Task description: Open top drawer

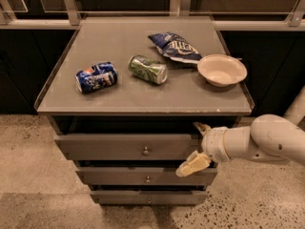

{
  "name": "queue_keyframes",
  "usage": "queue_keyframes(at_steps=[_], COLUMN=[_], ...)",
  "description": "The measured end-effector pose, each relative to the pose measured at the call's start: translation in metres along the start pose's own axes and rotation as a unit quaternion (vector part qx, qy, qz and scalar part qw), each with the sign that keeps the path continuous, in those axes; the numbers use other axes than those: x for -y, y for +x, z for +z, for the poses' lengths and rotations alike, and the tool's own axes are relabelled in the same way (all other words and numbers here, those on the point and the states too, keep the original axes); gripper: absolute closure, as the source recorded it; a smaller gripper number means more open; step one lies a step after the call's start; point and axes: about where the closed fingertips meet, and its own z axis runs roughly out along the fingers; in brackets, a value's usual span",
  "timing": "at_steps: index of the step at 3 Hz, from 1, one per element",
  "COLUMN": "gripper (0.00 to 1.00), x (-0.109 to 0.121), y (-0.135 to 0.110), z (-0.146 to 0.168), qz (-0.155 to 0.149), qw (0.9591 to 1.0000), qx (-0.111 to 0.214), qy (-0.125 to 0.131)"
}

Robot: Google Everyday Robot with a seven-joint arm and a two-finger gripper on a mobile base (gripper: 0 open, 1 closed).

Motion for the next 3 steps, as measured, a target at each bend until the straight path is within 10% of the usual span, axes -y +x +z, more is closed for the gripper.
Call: queue_keyframes(at_steps=[3], gripper=[0.0], x=[-0.006], y=[0.007], z=[0.018], qz=[-0.028], qw=[0.9981], qx=[-0.04], qy=[-0.038])
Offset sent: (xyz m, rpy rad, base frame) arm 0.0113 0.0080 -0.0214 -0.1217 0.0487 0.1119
